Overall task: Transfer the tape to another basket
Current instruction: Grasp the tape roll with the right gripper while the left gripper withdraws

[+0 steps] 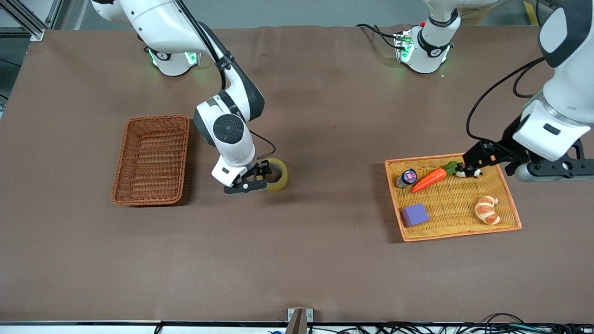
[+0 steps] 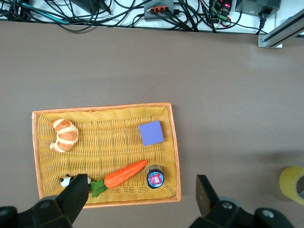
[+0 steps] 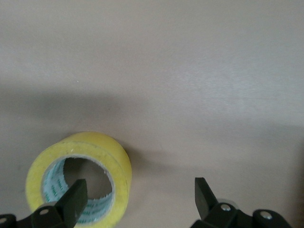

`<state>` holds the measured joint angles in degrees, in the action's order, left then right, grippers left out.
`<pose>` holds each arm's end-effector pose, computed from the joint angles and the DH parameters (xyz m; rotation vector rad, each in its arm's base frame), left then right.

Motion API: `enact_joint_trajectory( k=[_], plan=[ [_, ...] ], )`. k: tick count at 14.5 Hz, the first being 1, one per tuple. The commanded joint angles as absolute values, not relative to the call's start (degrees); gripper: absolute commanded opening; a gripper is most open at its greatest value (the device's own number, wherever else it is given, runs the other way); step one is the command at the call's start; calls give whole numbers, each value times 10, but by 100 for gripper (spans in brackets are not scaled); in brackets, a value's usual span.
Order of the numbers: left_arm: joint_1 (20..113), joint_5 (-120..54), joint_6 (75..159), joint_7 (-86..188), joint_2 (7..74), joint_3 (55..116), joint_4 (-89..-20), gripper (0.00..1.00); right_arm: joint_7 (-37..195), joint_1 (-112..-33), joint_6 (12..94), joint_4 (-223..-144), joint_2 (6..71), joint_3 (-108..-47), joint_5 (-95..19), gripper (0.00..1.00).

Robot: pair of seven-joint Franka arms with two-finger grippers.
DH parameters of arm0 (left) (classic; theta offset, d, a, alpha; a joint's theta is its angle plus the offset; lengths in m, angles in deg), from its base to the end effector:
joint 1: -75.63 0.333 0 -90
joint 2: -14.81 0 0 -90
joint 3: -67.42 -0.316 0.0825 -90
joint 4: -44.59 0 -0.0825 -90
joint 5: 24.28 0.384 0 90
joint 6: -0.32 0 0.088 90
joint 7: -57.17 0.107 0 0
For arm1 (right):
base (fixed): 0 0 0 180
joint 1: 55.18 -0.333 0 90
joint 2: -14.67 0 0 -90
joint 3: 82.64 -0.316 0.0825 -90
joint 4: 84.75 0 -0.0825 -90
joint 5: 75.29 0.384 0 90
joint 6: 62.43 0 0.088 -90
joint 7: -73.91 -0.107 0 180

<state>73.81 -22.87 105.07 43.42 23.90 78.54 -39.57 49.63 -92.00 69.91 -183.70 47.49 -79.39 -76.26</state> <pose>0.6129 -0.1287 0.6070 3.0740 0.0243 0.3036 0.5573 0.3738 0.2540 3.0956 0.2835 0.0471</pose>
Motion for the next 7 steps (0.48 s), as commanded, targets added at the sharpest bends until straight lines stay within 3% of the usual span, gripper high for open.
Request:
enact_joint_trajectory(
  k=[1, 3, 7],
  plan=[
    [720, -240, 1084, 437, 162, 758, -487, 100, 486, -936, 747, -1858, 488, -790, -765, 100],
    [714, -240, 1084, 437, 131, 751, -519, 100, 486, -937, 795, -1885, 493, -790, -765, 100],
    [707, -239, 1083, 438, 95, 738, -555, 100, 487, -945, 800, -1900, 495, -789, -765, 100]
  ],
)
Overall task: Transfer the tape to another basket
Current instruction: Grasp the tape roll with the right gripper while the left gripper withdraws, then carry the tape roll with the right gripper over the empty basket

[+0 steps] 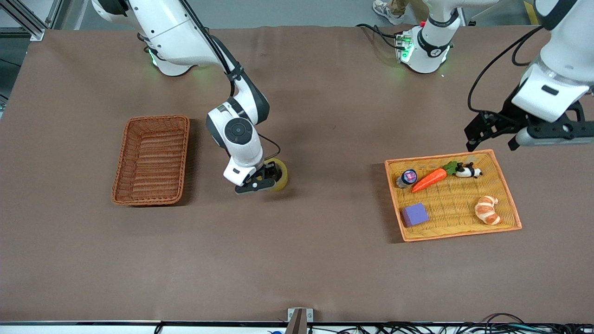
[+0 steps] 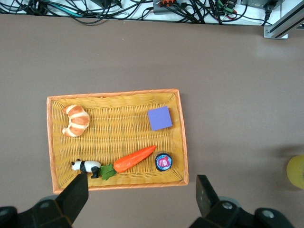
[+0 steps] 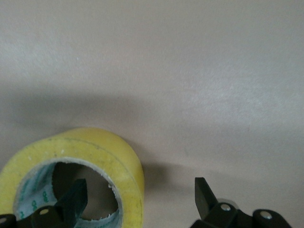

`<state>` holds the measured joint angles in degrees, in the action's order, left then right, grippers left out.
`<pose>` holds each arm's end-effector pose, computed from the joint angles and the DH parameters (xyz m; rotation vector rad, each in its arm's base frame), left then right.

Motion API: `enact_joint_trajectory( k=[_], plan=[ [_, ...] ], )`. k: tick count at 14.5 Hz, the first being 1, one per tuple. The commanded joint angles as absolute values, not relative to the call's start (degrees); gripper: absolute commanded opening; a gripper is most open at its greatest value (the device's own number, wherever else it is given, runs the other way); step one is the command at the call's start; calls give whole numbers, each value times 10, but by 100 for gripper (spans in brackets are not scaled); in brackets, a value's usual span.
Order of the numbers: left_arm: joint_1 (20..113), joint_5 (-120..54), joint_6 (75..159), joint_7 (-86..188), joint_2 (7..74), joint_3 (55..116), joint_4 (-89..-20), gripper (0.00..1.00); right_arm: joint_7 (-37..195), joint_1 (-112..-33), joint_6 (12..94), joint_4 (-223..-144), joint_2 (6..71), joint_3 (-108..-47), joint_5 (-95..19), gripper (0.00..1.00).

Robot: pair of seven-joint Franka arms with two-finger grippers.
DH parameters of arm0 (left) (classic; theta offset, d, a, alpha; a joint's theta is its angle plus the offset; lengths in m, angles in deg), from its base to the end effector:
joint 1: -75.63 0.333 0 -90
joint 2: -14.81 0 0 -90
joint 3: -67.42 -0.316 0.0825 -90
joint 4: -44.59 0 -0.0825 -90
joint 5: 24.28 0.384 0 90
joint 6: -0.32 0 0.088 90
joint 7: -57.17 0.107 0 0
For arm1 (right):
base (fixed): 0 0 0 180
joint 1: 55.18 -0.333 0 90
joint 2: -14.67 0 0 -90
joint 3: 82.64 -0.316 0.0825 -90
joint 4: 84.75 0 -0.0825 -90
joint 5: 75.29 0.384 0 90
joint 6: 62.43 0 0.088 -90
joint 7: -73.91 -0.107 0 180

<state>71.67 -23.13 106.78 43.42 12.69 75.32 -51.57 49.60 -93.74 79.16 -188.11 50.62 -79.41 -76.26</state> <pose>0.5566 -0.1167 0.6213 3.0993 0.0448 0.3369 0.5349 0.3824 0.2002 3.1043 0.3378 0.0889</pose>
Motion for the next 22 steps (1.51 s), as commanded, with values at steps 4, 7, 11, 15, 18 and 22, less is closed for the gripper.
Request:
enact_joint_trajectory(
  k=[4, 7, 11, 15, 18, 22],
  plan=[
    [701, -244, 1077, 432, 102, 709, -555, 100, 486, -957, 800, -1900, 504, -789, -765, 87],
    [697, -245, 1077, 428, 103, 703, -560, 100, 472, -964, 798, -1900, 507, -789, -765, 51],
    [699, -244, 1076, 448, 106, 705, -571, 100, 444, -955, 792, -1899, 507, -790, -763, 0],
    [699, -273, 1061, 478, 106, 703, -575, 100, 474, -907, 779, -1889, 494, -809, -761, 0],
    [695, -281, 1060, 494, 107, 694, -578, 100, 539, -838, 657, -1875, 412, -826, -756, 0],
    [693, -264, 1033, 523, 107, 693, -578, 100, 691, -766, 547, -1902, 301, -782, -756, 0]
  ],
)
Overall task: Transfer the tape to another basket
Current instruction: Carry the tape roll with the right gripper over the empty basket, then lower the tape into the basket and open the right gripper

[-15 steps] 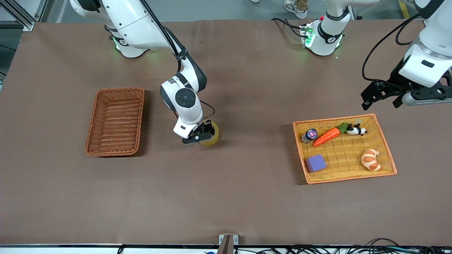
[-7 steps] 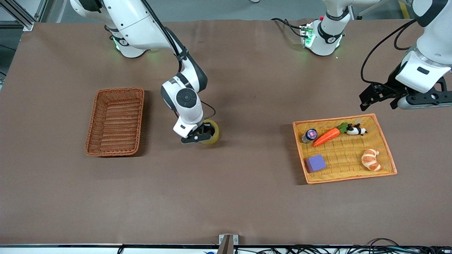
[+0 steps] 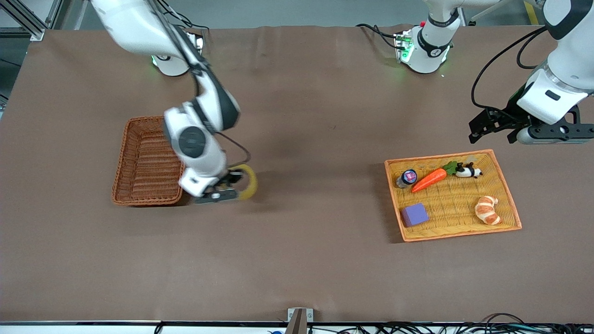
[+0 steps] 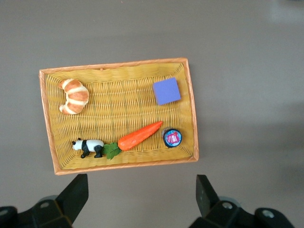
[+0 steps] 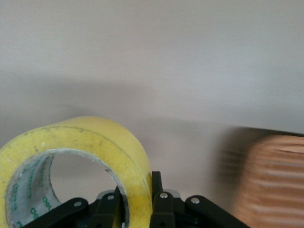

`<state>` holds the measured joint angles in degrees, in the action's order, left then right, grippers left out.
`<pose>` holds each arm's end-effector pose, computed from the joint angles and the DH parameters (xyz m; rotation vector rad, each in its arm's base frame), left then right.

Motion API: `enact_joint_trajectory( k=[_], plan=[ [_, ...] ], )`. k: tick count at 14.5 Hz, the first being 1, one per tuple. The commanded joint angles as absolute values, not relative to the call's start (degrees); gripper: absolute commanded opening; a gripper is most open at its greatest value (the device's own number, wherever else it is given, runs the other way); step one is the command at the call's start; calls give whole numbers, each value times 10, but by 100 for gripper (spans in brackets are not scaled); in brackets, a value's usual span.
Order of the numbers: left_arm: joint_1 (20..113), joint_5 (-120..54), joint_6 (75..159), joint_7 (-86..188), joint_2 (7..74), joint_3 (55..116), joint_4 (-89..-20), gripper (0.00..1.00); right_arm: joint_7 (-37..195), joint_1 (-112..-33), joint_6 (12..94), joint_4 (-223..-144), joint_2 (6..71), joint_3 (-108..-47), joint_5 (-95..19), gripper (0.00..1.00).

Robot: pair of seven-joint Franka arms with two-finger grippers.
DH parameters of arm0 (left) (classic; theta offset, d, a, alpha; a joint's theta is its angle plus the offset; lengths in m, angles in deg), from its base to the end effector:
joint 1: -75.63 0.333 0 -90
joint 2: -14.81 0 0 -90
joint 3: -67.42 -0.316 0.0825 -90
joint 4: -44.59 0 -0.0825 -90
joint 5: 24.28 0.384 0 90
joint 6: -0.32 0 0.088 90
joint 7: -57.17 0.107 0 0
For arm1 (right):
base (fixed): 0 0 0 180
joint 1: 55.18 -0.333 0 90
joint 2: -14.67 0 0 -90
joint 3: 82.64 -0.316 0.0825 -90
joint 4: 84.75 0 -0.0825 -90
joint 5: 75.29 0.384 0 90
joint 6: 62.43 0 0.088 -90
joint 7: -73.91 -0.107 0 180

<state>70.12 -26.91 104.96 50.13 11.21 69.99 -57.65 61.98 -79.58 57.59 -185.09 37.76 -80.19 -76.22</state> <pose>0.5472 -0.0821 0.5803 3.0823 -0.0138 0.1515 0.5997 0.2433 0.3368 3.0807 0.2879 -0.0738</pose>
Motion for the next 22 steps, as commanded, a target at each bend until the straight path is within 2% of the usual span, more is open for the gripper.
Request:
enact_joint_trajectory(
  k=[1, 3, 6, 9, 11, 14, 15, 16, 17, 18, 19, 21, 22],
  plan=[
    [693, -255, 1030, 524, 107, 693, -578, 99, 748, -767, 551, -1931, 275, -737, -756, 0],
    [693, -247, 1028, 525, 106, 693, -577, 100, 874, -765, 572, -1985, 238, -660, -756, 0],
    [696, -247, 1026, 525, 108, 695, -573, 100, 1003, -765, 659, -2100, 194, -575, -756, 0],
    [697, -247, 1026, 524, 113, 696, -560, 100, 1011, -765, 751, -2195, 181, -564, -756, 0],
    [701, -261, 1026, 501, 131, 694, -524, 100, 1007, -767, 834, -2248, 185, -565, -756, 0],
    [701, -259, 1026, 496, 148, 694, -502, 100, 1005, -770, 943, -2292, 212, -567, -756, 3],
    [700, -259, 1026, 495, 149, 694, -503, 100, 1004, -770, 954, -2293, 224, -567, -756, 5],
    [699, -259, 1026, 494, 150, 694, -503, 100, 1003, -770, 956, -2293, 231, -568, -754, 12],
    [699, -259, 1026, 493, 151, 694, -503, 100, 1003, -770, 964, -2292, 240, -568, -751, 32],
    [699, -259, 1025, 493, 150, 694, -503, 100, 1003, -770, 972, -2292, 250, -569, -749, 40],
    [699, -259, 1025, 493, 149, 694, -504, 100, 1000, -772, 974, -2291, 261, -572, -746, 54],
    [699, -259, 1025, 493, 150, 694, -504, 100, 998, -772, 967, -2288, 258, -583, -741, 100],
    [699, -259, 1025, 493, 149, 694, -505, 100, 998, -772, 965, -2285, 249, -584, -741, 100]
  ],
)
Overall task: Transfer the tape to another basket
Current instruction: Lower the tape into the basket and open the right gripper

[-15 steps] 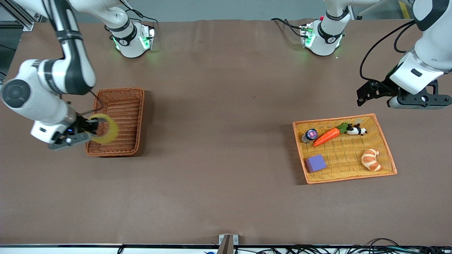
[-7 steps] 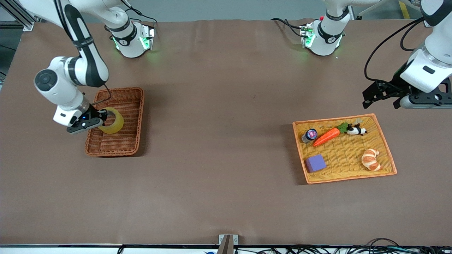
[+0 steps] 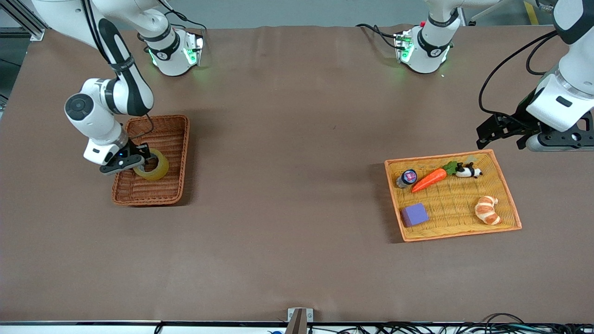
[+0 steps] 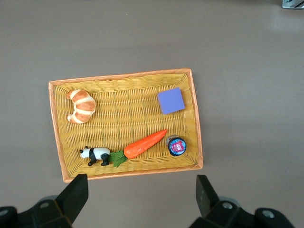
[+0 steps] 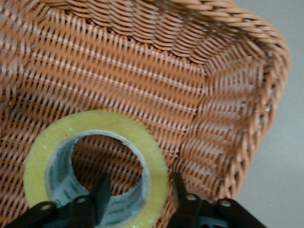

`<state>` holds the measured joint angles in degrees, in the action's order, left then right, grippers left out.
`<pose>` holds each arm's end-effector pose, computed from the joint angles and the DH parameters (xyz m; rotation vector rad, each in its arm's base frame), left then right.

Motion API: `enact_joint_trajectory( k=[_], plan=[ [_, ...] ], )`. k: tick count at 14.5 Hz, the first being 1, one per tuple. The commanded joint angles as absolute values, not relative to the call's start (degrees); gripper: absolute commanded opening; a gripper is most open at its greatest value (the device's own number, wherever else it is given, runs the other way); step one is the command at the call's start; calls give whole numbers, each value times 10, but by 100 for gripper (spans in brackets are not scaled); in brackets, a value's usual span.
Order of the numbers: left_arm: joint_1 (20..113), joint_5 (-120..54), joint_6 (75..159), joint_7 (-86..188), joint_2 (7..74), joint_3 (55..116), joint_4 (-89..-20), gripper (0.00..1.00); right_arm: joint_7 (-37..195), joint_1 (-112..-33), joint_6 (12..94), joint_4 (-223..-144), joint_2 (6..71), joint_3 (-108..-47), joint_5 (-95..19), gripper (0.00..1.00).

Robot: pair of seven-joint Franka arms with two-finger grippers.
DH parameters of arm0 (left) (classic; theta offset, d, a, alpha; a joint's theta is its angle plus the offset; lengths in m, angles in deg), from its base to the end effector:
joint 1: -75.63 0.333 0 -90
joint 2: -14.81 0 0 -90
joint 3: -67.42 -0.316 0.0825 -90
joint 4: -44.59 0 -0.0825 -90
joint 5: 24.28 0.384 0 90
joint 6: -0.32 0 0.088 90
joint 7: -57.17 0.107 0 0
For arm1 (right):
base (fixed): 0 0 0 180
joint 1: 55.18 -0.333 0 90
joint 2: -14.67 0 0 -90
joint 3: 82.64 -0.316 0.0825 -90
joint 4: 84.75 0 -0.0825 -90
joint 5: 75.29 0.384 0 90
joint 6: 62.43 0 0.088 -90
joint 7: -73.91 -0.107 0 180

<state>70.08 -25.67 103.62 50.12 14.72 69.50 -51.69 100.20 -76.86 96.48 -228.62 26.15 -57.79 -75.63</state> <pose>0.5679 -0.0781 0.5945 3.0965 -0.0093 0.1861 0.4745 -0.0319 0.2193 2.9704 0.6331 0.0849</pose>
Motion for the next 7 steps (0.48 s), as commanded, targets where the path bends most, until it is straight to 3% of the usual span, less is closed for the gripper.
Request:
enact_joint_trajectory(
  k=[1, 3, 5, 7],
  plan=[
    [699, -259, 1024, 493, 149, 694, -506, 100, 999, -772, 961, -2279, 225, -584, -741, 100],
    [699, -259, 1024, 493, 149, 694, -506, 100, 998, -765, 918, -2243, 181, -585, -741, 100],
    [698, -259, 1009, 493, 148, 694, -506, 100, 998, -751, 894, -2194, 177, -591, -748, 100],
    [698, -259, 1007, 493, 149, 695, -506, 100, 999, -707, 863, -2154, 166, -633, -761, 100]
  ],
)
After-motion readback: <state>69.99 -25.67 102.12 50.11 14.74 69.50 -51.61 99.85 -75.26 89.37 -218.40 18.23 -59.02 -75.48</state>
